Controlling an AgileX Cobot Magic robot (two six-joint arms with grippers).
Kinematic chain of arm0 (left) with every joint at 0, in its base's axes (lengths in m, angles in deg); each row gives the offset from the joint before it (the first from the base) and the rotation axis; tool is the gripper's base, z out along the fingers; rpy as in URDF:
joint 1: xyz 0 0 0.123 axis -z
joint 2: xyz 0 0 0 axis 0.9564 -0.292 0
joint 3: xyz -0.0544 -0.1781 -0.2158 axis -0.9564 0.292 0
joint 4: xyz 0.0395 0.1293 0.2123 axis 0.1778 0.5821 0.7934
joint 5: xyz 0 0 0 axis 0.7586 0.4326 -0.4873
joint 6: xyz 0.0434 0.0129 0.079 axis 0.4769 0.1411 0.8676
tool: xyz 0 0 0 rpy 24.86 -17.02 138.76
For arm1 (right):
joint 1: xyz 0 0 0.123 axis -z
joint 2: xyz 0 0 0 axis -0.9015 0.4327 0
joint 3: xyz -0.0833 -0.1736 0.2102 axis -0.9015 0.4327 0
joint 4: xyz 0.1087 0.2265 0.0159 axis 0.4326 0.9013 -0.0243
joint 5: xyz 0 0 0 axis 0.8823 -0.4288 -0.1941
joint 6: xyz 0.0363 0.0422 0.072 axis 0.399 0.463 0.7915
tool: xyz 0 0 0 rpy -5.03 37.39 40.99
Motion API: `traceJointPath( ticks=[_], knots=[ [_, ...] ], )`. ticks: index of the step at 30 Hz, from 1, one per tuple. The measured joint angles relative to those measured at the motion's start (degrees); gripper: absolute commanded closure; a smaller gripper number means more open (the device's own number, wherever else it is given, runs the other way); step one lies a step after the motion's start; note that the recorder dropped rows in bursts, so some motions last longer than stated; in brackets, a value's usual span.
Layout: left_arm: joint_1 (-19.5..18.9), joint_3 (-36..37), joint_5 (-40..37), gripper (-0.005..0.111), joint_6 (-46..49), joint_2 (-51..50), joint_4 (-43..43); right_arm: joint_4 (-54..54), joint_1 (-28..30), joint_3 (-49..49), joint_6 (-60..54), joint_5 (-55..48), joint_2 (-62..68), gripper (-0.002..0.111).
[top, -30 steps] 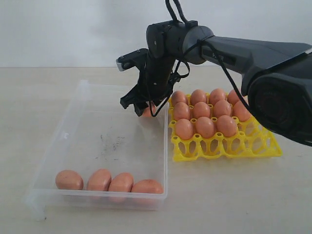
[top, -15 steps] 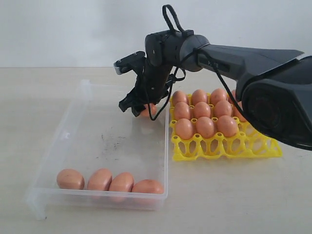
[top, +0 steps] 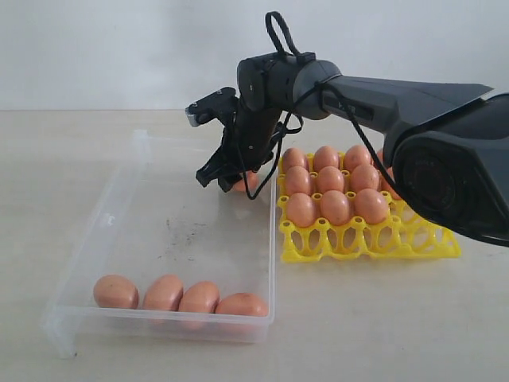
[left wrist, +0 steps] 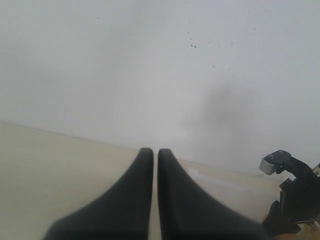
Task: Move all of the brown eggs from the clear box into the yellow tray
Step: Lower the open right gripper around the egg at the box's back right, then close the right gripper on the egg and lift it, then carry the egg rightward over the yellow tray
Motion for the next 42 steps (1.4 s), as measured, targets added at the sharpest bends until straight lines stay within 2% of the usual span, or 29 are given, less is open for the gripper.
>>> traceJointPath(
  ticks=[6,16,23,28,31,36,42],
  knots=[
    [0.0,0.0,0.0,0.103,0.0,0.0,0.0,1.0,0.0,-0.2,-0.2,-2.6,0.0,0.108],
    [0.0,0.0,0.0,0.103,0.0,0.0,0.0,6.8,0.0,-0.5,-2.6,-14.6,-0.4,0.108],
    [0.0,0.0,0.0,0.103,0.0,0.0,0.0,10.4,0.1,-0.5,-3.3,-17.2,-0.6,0.108],
    [0.0,0.0,0.0,0.103,0.0,0.0,0.0,12.9,0.2,-0.3,-3.4,-16.6,-1.2,0.108],
    [0.0,0.0,0.0,0.103,0.0,0.0,0.0,17.1,0.2,-0.1,-3.8,-10.6,-3.7,0.108],
    [0.0,0.0,0.0,0.103,0.0,0.0,0.0,24.0,0.2,-0.1,-7.1,-8.3,-8.2,0.108],
    [0.0,0.0,0.0,0.103,0.0,0.0,0.0,25.2,-1.9,-0.1,-8.8,-6.0,-9.2,0.108]
  ],
)
